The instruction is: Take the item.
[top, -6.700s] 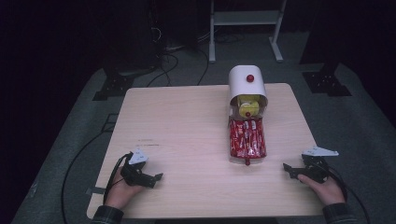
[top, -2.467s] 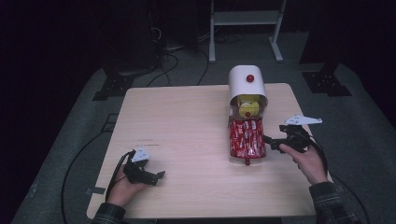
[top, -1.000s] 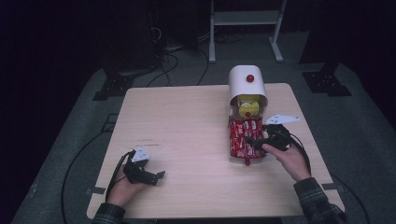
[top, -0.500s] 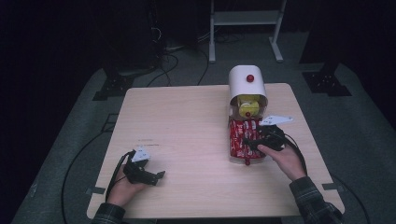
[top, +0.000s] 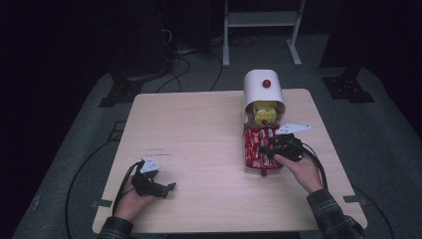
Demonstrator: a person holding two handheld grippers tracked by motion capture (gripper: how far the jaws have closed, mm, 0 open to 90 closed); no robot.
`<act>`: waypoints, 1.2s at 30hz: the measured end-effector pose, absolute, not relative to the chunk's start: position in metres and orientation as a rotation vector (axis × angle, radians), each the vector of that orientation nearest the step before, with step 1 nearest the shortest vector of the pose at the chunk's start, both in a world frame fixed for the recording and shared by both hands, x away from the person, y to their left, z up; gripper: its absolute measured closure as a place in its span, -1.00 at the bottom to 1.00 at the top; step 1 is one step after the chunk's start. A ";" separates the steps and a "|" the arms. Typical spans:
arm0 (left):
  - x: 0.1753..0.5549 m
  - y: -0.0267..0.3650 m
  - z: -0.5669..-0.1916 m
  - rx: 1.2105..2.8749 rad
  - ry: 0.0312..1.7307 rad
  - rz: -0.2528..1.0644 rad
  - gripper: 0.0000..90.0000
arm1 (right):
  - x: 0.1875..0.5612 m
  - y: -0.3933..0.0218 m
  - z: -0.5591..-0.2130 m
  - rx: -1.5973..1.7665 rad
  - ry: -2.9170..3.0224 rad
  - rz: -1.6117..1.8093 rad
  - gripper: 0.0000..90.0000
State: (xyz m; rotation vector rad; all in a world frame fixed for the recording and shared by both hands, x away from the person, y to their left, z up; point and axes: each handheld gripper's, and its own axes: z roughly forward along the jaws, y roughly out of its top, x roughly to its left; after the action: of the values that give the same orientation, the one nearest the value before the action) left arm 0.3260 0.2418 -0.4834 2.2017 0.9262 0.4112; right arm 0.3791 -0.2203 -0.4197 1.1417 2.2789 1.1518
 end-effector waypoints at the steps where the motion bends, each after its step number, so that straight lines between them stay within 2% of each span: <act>1: 0.326 0.242 -0.483 2.202 0.926 0.411 -1.00 | 0.379 -0.220 -0.420 1.142 2.278 1.145 -0.03; 11: 0.326 0.242 -0.483 2.202 0.926 0.411 -1.00 | 0.381 -0.223 -0.421 1.182 2.270 1.135 0.29; 26: 0.326 0.242 -0.483 2.202 0.927 0.410 -1.00 | 0.381 -0.226 -0.421 1.246 2.281 1.140 0.54; 27: 0.326 0.241 -0.483 2.201 0.928 0.408 -1.00 | 0.381 -0.227 -0.421 1.262 2.282 1.139 0.64; 28: 0.326 0.242 -0.483 2.203 0.928 0.408 -1.00 | 0.381 -0.227 -0.421 1.262 2.282 1.139 0.64; 30: 0.326 0.242 -0.483 2.202 0.928 0.408 -1.00 | 0.382 -0.230 -0.421 1.279 2.285 1.142 0.77; 36: 0.326 0.242 -0.483 2.202 0.928 0.408 -1.00 | 0.383 -0.232 -0.422 1.299 2.291 1.155 0.89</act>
State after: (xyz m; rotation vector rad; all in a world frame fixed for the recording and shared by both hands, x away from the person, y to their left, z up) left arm 0.3255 0.2415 -0.4833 2.2016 0.9278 0.4077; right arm 0.3830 -0.2324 -0.4215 1.2994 2.2906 1.1548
